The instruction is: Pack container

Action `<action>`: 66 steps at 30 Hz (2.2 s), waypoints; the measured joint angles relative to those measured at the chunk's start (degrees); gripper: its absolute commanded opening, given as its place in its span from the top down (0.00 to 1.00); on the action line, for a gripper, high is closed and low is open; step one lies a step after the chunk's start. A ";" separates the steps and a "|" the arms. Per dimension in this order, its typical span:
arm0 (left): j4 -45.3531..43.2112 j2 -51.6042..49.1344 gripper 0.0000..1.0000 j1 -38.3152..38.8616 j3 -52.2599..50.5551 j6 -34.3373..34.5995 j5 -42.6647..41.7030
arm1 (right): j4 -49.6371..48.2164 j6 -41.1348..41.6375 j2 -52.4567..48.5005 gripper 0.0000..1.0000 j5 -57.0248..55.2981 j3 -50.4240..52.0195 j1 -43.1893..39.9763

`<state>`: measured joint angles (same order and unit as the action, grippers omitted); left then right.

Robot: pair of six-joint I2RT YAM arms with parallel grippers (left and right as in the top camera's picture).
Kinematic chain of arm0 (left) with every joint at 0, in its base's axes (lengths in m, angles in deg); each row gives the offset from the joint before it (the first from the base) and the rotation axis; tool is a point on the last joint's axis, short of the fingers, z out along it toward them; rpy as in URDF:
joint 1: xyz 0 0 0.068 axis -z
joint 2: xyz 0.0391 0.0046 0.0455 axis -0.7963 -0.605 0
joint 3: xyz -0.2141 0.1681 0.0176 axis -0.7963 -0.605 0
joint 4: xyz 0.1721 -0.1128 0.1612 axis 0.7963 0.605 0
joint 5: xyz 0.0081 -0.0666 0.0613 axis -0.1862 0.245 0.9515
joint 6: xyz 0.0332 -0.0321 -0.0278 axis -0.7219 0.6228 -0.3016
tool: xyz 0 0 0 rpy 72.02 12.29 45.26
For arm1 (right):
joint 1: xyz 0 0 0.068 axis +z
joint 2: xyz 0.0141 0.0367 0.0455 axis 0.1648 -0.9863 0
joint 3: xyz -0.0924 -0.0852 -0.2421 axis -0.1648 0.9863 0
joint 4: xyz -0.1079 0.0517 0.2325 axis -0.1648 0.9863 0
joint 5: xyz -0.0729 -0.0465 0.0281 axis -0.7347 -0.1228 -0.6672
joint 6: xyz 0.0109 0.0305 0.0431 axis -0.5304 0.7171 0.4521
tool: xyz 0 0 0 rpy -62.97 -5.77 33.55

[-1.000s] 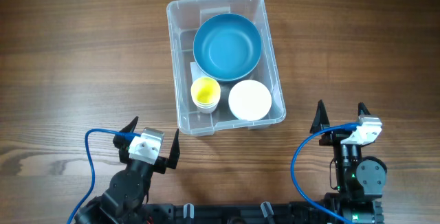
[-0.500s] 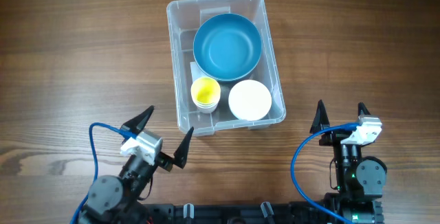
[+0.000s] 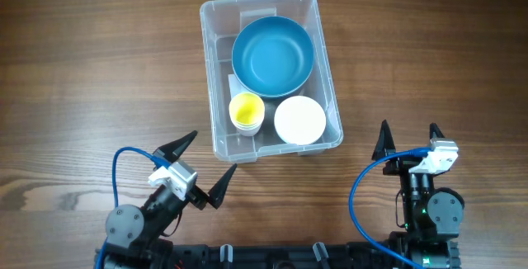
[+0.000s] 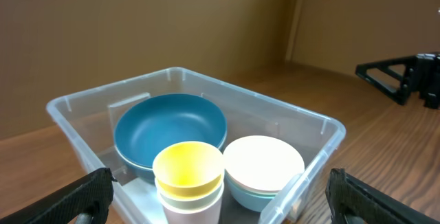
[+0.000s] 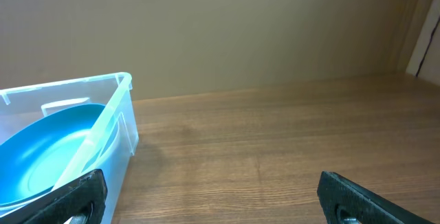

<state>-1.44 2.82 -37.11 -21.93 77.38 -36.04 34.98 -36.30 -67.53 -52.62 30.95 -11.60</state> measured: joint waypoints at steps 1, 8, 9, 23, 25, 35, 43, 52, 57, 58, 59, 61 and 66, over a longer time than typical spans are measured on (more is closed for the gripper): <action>-0.61 0.02 0.00 0.00 -0.48 -0.02 -0.37 | -0.02 0.00 0.00 0.00 0.00 0.00 0.00; -6.54 0.24 0.00 -0.04 -5.25 -0.02 -0.76 | -0.02 0.00 0.00 0.00 0.00 0.00 0.00; -6.75 0.24 0.00 -0.04 -6.19 -0.02 -0.61 | -0.02 0.00 0.00 0.00 0.00 0.00 0.00; -6.97 0.22 0.00 -1.73 -7.30 -0.02 18.60 | -0.02 0.00 0.00 0.00 0.00 0.00 0.00; -6.97 0.24 0.00 -3.04 -7.30 -0.02 20.24 | -0.02 0.00 0.00 0.00 0.00 0.00 0.00; -2.73 0.17 0.00 -6.43 -7.30 -0.02 22.21 | -0.02 0.00 0.00 0.00 0.00 0.00 0.00; -2.73 0.17 0.00 -6.47 -7.30 -0.02 22.25 | -0.02 0.00 0.00 0.00 0.00 0.00 0.00; -2.73 0.17 0.00 -6.47 -7.30 -0.02 22.25 | -0.02 0.00 0.00 0.00 0.00 0.00 0.00; -2.73 0.17 0.00 -6.47 -7.30 -0.02 22.25 | -0.02 0.00 0.00 0.00 0.00 0.00 0.00; -2.73 0.17 0.00 -6.47 -7.30 -0.02 22.25 | -0.02 0.00 0.00 0.00 0.00 0.00 0.00; -2.73 0.17 0.00 -6.47 -7.30 -0.02 22.23 | -0.02 0.00 0.00 0.00 0.00 0.00 0.00; -2.73 0.17 0.00 -6.47 -7.30 -0.02 22.23 | -0.02 0.00 0.00 0.00 0.00 0.00 0.00; -2.73 0.17 0.00 -6.47 -7.30 -0.02 22.25 | -0.02 0.00 0.00 0.00 0.00 0.00 0.00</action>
<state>-4.17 2.99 -43.58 -29.23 77.36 -13.79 34.96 -36.30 -67.53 -52.62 30.95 -11.60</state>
